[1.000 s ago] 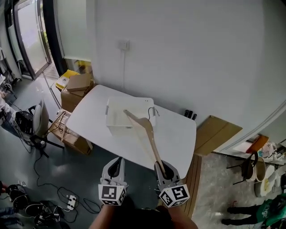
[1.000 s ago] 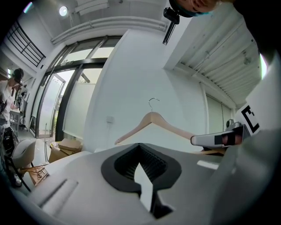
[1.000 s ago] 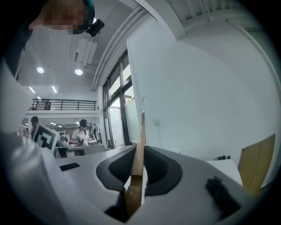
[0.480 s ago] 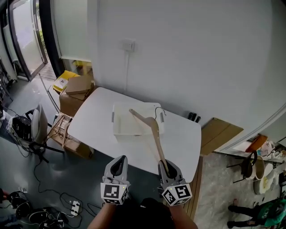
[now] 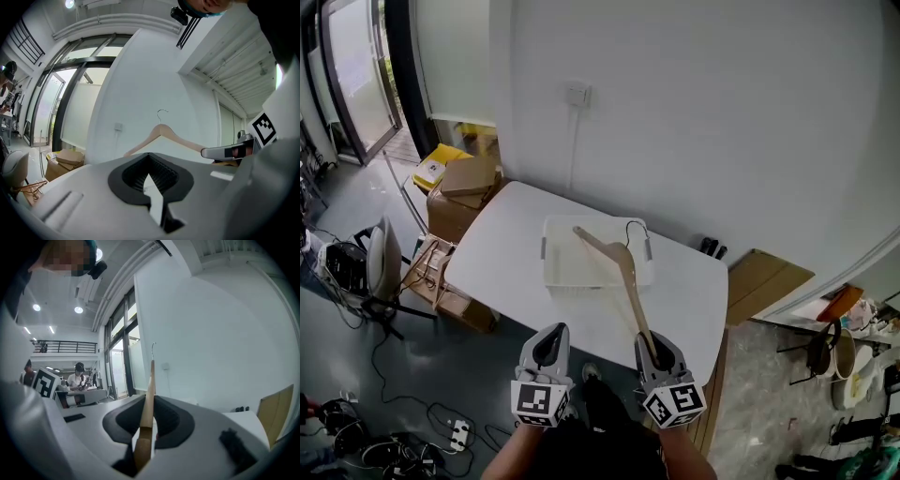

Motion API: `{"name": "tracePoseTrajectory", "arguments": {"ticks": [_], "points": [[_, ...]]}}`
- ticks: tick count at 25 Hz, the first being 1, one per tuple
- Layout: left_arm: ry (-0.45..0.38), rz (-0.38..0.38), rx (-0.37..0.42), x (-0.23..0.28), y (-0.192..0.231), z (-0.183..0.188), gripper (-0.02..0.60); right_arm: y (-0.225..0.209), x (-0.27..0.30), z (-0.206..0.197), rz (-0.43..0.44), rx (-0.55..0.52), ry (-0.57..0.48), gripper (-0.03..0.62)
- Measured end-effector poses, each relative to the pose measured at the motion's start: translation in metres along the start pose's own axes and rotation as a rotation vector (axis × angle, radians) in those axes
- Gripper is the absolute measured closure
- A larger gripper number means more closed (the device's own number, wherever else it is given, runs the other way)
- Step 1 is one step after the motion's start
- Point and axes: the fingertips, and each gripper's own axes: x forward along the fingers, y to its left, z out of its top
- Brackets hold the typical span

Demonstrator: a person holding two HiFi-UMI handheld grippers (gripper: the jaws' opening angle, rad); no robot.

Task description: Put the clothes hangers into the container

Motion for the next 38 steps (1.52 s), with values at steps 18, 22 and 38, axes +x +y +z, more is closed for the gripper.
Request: {"name": "tracePoseTrajectory", "arguments": {"ticks": [18, 22, 38], "points": [[0.000, 0.048, 0.002, 0.049, 0.024, -0.008, 0.575, -0.032, 0.046, -0.014, 0.049, 0.005, 0.044, 0.534], [0.013, 0.049, 0.003, 0.064, 0.028, -0.010, 0.575, -0.040, 0.058, -0.016, 0.062, 0.002, 0.061, 0.534], [0.049, 0.053, -0.025, 0.105, 0.039, -0.023, 0.575, -0.055, 0.094, -0.032, 0.114, -0.003, 0.153, 0.534]]}}
